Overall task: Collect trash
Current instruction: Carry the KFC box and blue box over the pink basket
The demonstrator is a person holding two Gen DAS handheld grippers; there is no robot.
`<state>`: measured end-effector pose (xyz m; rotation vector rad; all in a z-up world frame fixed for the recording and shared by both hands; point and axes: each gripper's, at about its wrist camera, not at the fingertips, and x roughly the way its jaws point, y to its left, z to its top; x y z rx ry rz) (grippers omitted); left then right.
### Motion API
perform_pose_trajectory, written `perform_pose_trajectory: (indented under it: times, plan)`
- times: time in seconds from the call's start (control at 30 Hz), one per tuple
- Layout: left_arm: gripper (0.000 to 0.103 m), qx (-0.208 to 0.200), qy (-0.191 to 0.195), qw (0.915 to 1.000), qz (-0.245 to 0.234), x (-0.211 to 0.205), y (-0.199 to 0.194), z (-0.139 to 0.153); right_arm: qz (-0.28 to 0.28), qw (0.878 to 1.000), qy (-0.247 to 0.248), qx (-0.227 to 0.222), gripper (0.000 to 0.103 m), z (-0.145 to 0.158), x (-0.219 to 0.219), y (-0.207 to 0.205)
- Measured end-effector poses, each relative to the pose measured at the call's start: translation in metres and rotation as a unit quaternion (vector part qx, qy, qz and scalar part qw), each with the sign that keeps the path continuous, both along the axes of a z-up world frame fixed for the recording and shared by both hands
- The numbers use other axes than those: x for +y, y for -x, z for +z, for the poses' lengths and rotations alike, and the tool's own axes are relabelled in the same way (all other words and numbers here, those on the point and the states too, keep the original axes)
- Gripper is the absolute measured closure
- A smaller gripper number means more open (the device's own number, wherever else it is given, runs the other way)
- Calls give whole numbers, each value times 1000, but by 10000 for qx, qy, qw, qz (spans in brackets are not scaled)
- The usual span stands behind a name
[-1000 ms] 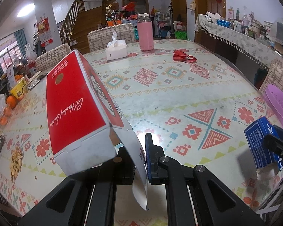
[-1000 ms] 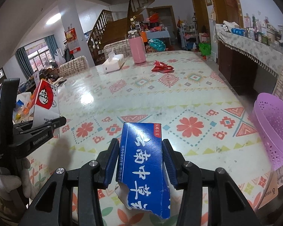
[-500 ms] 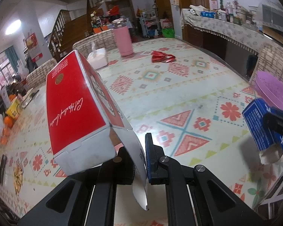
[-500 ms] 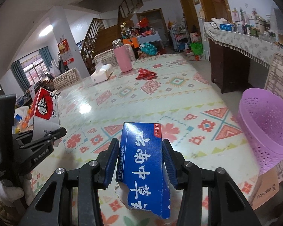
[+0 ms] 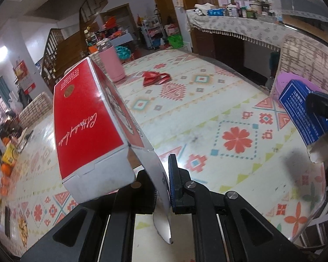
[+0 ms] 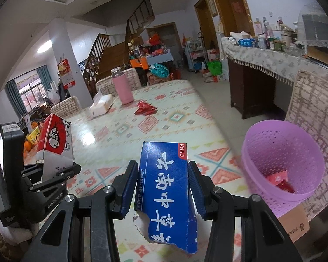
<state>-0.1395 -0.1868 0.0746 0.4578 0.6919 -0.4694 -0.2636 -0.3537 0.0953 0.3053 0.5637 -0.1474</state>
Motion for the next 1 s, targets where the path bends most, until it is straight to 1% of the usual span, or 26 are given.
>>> perform_pose_trajectory:
  times: [0.2, 0.57, 1.0]
  plan:
    - [94, -78, -54, 9998, -188, -23, 3, 5, -239, 9997, 22, -81, 52, 6, -23, 12]
    - [94, -242, -170, 9982, -528, -65, 9, 9, -657, 9976, -112, -175, 52, 10, -64, 33]
    - [94, -257, -320, 9953, -880, -111, 13, 5, -968, 9949, -246, -150, 52, 3, -101, 50]
